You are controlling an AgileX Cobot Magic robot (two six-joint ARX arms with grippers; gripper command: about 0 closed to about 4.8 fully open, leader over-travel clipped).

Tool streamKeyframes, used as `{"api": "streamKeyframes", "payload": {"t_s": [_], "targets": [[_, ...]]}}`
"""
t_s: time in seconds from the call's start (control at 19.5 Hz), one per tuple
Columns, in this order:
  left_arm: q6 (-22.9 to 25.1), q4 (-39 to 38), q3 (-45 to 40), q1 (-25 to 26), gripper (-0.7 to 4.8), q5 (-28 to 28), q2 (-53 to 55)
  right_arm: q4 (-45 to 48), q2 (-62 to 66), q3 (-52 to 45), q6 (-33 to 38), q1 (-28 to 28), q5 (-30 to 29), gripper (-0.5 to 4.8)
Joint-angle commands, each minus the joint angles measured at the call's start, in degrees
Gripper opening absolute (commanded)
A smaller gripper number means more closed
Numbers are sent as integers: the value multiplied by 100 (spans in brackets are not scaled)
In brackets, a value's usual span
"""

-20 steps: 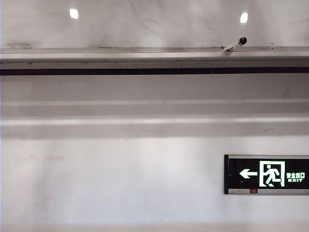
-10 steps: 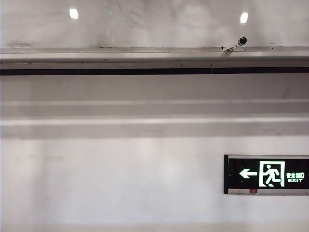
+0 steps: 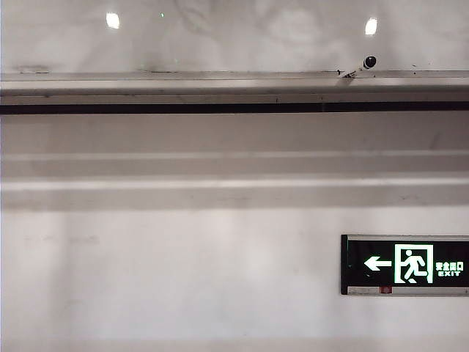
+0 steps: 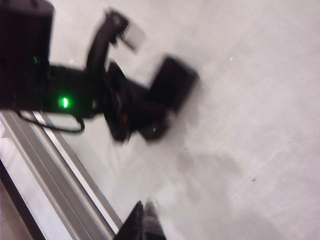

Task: Wipe the whiteboard clean using the black magnetic whiteboard eraser attached to the whiteboard.

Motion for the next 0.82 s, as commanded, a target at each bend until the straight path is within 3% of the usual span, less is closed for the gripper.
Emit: {"api": "streamKeyframes", "payload": {"t_s": [0.05,0.2,0.41,0.82], "targets": [[308,-203,-7,-210,143,455,251,74,-35,22,46,11,-11,0],[573,-192,-7,-310,143,214,258,70,-39,22,68,11,-13,0],[597,-138,28,-81,143,-903,116,55,-44,22,87,11,-15,-1],[592,-341,662,533,143,-1537,28,52,-44,22,87,11,-59,-1]]}}
